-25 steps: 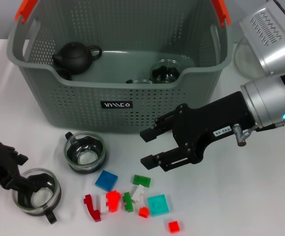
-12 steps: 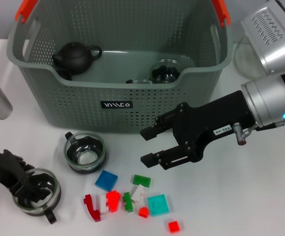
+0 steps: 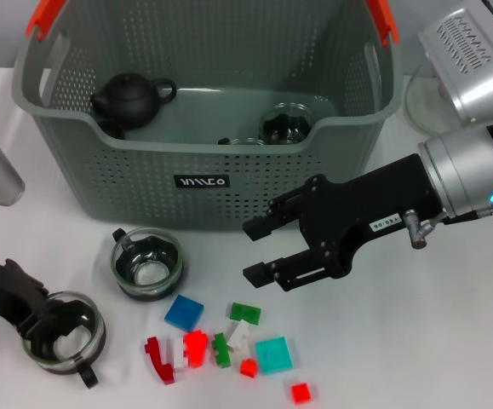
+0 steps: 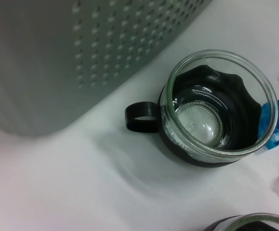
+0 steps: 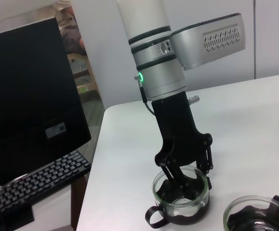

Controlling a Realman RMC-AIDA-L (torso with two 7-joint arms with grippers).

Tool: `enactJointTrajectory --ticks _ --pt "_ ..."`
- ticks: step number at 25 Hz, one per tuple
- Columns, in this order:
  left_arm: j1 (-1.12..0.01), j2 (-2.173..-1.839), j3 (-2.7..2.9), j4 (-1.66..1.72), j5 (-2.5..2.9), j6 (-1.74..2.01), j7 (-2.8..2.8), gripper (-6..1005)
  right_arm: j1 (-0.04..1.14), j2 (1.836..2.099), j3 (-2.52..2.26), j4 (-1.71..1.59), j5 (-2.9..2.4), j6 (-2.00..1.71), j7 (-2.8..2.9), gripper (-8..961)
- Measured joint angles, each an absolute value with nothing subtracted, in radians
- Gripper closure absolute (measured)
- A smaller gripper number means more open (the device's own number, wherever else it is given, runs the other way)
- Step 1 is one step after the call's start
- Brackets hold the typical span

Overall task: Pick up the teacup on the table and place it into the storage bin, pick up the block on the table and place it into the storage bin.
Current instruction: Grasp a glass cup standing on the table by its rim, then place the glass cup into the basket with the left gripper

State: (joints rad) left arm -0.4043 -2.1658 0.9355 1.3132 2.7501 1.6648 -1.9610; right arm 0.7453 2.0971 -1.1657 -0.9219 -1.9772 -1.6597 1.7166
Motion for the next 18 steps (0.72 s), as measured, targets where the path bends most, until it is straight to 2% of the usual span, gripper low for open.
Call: enactJointTrajectory --ticks 4,11,18 --pt "-0.404 -2.166 0.936 1.313 2.750 1.665 -1.961 646 0.745 2.097 -1.166 -0.923 -1.977 -1.660 1.717 324" --pt "-0.407 -2.166 0.935 1.321 2.749 1.683 -1.957 846 0.742 2.097 -1.166 -0.923 -1.977 -1.661 1.717 325" --pt "-0.429 -2.162 0.882 1.373 2.729 1.783 -1.952 957 0.739 2.093 -1.166 -0.924 -1.978 -1.664 1.717 325"
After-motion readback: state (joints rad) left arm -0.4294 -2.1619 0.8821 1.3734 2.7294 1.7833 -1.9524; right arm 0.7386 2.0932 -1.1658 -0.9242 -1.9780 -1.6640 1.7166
